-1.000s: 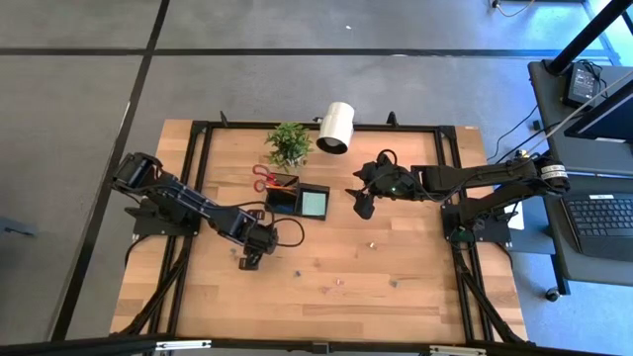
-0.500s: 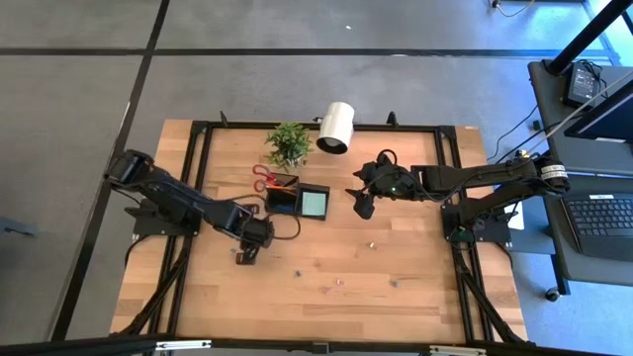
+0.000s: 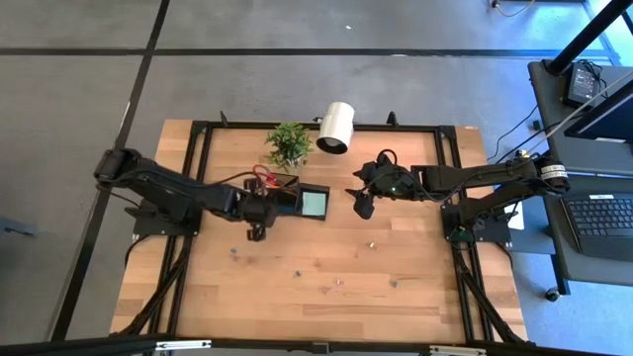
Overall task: Pick and place office supplies into organizer
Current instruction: Put the blue binder clip into the black desk organizer
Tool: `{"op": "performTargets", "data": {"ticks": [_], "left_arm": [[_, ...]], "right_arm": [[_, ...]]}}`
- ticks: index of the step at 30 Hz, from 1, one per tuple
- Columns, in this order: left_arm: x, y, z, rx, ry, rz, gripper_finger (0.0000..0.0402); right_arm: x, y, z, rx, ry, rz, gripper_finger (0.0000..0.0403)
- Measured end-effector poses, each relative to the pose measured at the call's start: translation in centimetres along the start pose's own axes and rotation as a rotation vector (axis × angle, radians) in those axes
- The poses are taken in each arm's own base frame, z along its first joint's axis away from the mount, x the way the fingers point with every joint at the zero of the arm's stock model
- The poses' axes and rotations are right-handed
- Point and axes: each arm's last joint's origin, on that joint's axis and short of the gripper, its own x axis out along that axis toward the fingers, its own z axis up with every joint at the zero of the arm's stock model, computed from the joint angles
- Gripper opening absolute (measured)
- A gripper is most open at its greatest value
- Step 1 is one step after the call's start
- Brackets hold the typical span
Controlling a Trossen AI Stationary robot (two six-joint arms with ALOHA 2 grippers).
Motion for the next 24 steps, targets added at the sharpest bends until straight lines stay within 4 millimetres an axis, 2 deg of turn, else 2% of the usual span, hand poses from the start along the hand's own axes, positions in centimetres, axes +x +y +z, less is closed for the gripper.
{"op": "performTargets", "data": {"ticks": [4,13,24], "left_arm": [[1.0,0.5,0.5,0.017,-0.006,0.076,0.0057],[2.8,0.6,0.8,0.022,0.027,0.083,0.0058],[3.1,0.4,1.0,-0.016,0.019,0.084,0.0094]], "right_arm": [[0.0,0.0,0.0,0.001,-0.003,0.001,0.0272],[0.0,0.0,0.0,0.002,-0.002,0.001,0.0272],[0.0,0.0,0.0,0.001,-0.001,0.000,0.0272]]}}
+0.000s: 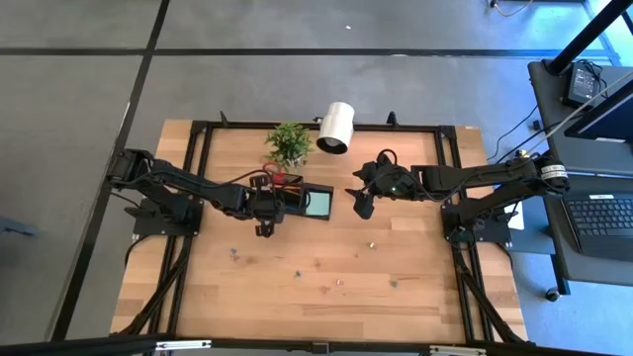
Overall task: Pick and place office supplies into organizer
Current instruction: Put the blue binder clip into the black desk organizer
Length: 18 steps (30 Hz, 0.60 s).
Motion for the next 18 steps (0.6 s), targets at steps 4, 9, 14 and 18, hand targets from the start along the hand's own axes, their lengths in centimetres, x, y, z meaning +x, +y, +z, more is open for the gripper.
{"op": "performTargets", "data": {"ticks": [4,9,14,18], "left_arm": [[0.0,0.0,0.0,0.001,0.003,-0.002,0.0097],[-0.5,-0.2,-0.2,0.005,0.016,-0.062,0.0097],[-2.4,-0.6,-0.8,0.016,0.026,-0.259,0.0100],[-4.3,-0.9,-1.5,0.015,0.031,-0.370,0.0112]], "right_arm": [[0.0,0.0,0.0,0.000,0.001,0.000,0.0272],[0.0,0.0,0.0,-0.001,0.004,-0.001,0.0272],[0.0,0.0,-0.1,-0.003,0.006,-0.001,0.0272],[0.0,0.0,-0.1,-0.004,0.006,-0.002,0.0272]]}}
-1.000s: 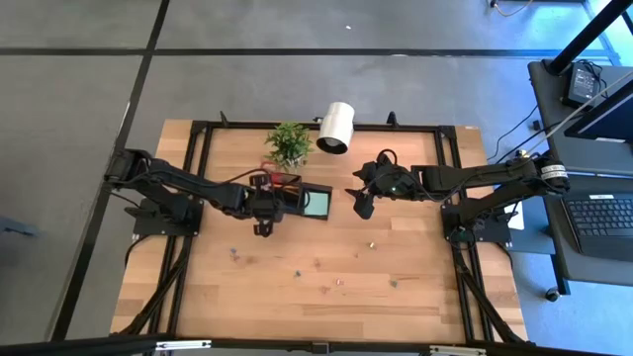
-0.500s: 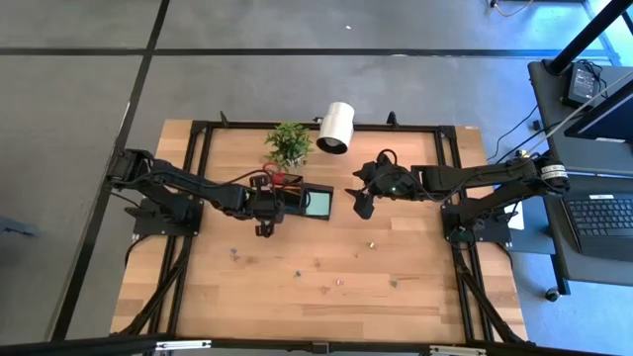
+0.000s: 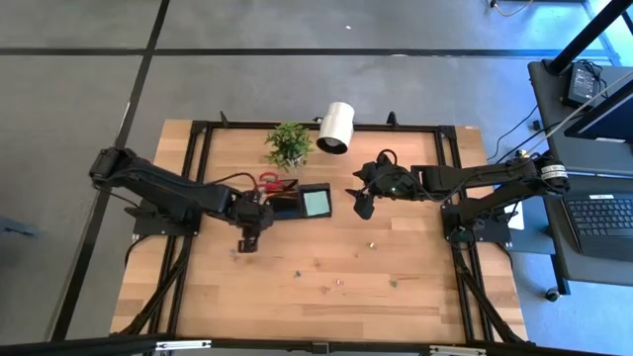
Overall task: Pick and place office supplies into organizer
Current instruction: Put the blue binder clip into the black desk organizer
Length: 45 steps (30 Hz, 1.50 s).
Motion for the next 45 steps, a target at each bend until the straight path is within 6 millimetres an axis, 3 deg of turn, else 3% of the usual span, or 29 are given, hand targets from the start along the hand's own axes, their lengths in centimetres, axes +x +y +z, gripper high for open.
{"op": "performTargets", "data": {"ticks": [4,8,17,32,45], "left_arm": [[-1.7,-0.3,-0.9,-0.095,0.007,-0.043,0.0128],[-2.8,-0.3,-2.1,-0.324,0.085,-0.083,0.0141],[-2.8,-1.2,-3.3,-0.757,0.288,-0.116,0.0146],[0.5,-3.1,-4.8,-0.942,0.463,0.119,0.0146],[1.8,-4.4,-4.4,-0.971,0.459,0.094,0.0146]], "right_arm": [[0.0,0.0,0.0,-0.001,0.000,0.000,0.0272],[0.0,0.0,0.0,-0.001,0.000,0.000,0.0272],[0.0,0.0,0.0,-0.001,0.000,0.000,0.0272],[0.0,0.0,0.0,-0.024,-0.003,0.001,0.0272],[0.0,0.0,0.1,-0.019,-0.005,0.002,0.0272]]}}
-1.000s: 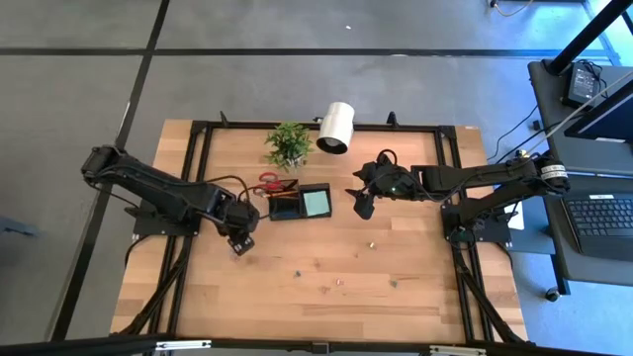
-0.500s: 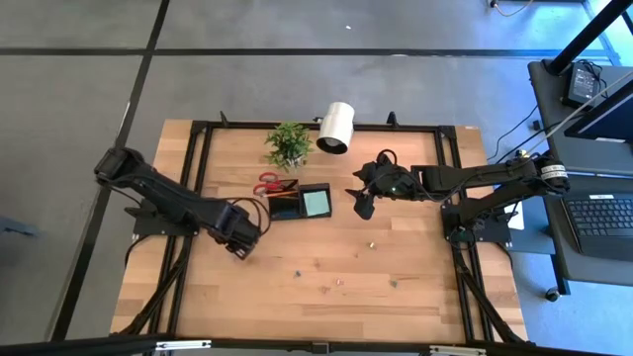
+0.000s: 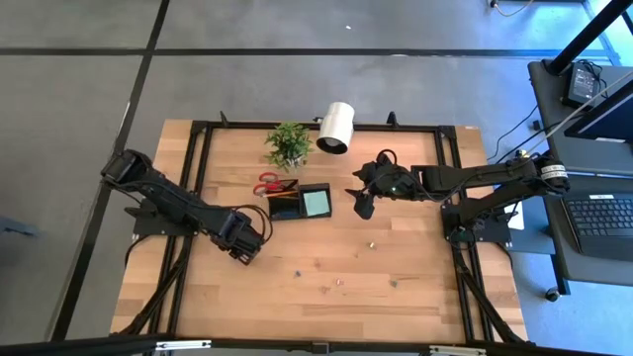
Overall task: Pick and place office supplies into organizer
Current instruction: Put the blue binder clip into the black desk organizer
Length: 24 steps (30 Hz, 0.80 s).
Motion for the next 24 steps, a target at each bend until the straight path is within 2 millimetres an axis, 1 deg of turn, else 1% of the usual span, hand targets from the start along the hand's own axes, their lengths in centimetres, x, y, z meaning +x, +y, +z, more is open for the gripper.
{"op": "performTargets", "data": {"ticks": [8,12,24], "left_arm": [[1.3,-0.5,-0.2,-0.013,0.026,0.055,0.0146],[2.0,-0.9,-0.1,0.011,0.041,0.063,0.0146],[2.2,-0.9,0.0,0.021,0.064,0.074,0.0146]], "right_arm": [[0.0,0.0,0.0,0.001,-0.002,0.001,0.0272],[0.0,0.0,0.0,0.001,-0.002,0.001,0.0272],[0.0,0.0,0.0,0.001,-0.002,0.001,0.0272]]}}
